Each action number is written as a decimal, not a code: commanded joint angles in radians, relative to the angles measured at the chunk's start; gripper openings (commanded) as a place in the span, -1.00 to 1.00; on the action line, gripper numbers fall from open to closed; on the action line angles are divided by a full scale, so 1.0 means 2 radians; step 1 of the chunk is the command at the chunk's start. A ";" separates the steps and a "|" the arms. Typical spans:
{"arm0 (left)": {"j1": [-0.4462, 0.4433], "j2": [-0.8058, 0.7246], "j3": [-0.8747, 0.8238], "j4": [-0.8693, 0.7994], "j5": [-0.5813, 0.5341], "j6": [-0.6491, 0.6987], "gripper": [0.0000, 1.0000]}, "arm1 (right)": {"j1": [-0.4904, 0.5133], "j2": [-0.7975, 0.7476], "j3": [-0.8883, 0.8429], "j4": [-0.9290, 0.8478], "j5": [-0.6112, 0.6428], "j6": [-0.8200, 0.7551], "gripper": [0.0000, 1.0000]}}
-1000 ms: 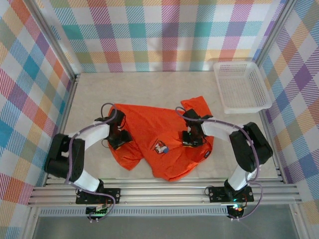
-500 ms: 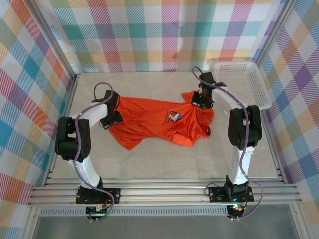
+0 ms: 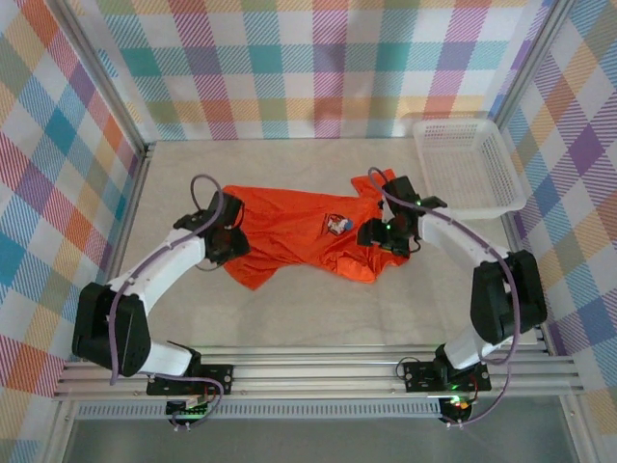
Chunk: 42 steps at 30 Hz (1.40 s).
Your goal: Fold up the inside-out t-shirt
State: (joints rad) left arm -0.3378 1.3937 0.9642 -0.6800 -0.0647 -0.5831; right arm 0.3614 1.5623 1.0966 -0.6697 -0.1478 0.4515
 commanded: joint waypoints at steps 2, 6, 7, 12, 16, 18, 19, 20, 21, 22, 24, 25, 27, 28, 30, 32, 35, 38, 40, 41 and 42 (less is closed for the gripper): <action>0.005 -0.001 -0.049 0.031 0.075 -0.040 -0.09 | 0.000 -0.011 -0.038 0.023 -0.017 0.022 0.29; 0.005 0.041 -0.061 0.080 0.092 -0.051 -0.05 | 0.005 -0.011 -0.054 0.030 -0.020 0.025 0.30; 0.005 0.057 -0.061 0.090 0.091 -0.053 -0.05 | 0.006 -0.008 -0.056 0.035 -0.020 0.026 0.30; 0.005 0.139 -0.055 0.118 0.095 -0.044 -0.33 | 0.000 0.037 -0.043 0.059 0.002 0.026 0.33; 0.014 0.170 -0.026 0.070 0.063 -0.014 -1.00 | -0.021 0.099 -0.021 0.067 0.000 0.022 0.32; 0.028 0.155 -0.019 0.043 0.040 -0.002 -1.00 | -0.034 0.120 -0.012 0.064 -0.004 0.021 0.23; 0.038 0.140 -0.017 0.029 0.028 0.003 -1.00 | -0.039 0.124 -0.011 0.064 -0.004 0.022 0.09; 0.048 0.121 -0.016 0.017 0.014 0.007 -1.00 | -0.043 0.126 -0.011 0.066 -0.003 0.022 -0.14; 0.059 0.105 -0.013 0.004 -0.001 0.010 -1.00 | -0.045 0.125 -0.013 0.065 0.000 0.021 -0.38; 0.071 0.083 -0.010 -0.013 -0.020 0.012 -1.00 | -0.049 0.121 -0.014 0.063 0.005 0.021 -0.67; 0.097 0.047 -0.002 -0.041 -0.057 0.015 -1.00 | -0.054 0.108 -0.019 0.057 0.010 0.020 -1.00; 0.110 0.028 0.001 -0.053 -0.077 0.012 -1.00 | -0.056 0.101 -0.022 0.053 0.013 0.018 -1.00; 0.127 -0.006 -0.001 -0.066 -0.115 0.003 -1.00 | -0.059 0.075 -0.029 0.038 0.028 0.012 -1.00; 0.130 -0.024 -0.004 -0.069 -0.135 -0.003 -1.00 | -0.059 0.062 -0.033 0.030 0.035 0.009 -1.00; 0.131 -0.051 -0.017 -0.072 -0.167 -0.014 -1.00 | -0.061 0.040 -0.042 0.016 0.051 0.006 -1.00; 0.131 -0.071 -0.034 -0.065 -0.184 -0.022 -1.00 | -0.063 0.023 -0.054 0.012 0.059 0.004 -1.00; 0.131 -0.071 -0.056 -0.053 -0.170 -0.030 -1.00 | -0.064 0.018 -0.067 0.016 0.061 0.004 -1.00; 0.130 -0.047 -0.066 -0.045 -0.151 -0.033 -0.83 | -0.063 0.022 -0.075 0.020 0.048 0.006 -1.00; 0.130 -0.035 -0.065 -0.046 -0.148 -0.034 -0.82 | -0.063 0.016 -0.080 0.022 0.040 0.007 -1.00; 0.128 -0.034 -0.064 -0.048 -0.152 -0.038 -0.78 | -0.063 0.008 -0.084 0.021 0.035 0.008 -1.00; 0.127 -0.039 -0.065 -0.050 -0.157 -0.041 -0.78 | -0.062 -0.001 -0.089 0.020 0.031 0.009 -1.00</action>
State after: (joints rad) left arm -0.0826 1.3231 0.8391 -0.7578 -0.3389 -0.6373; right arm 0.2417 1.5997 0.9398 -0.6048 -0.0731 0.4786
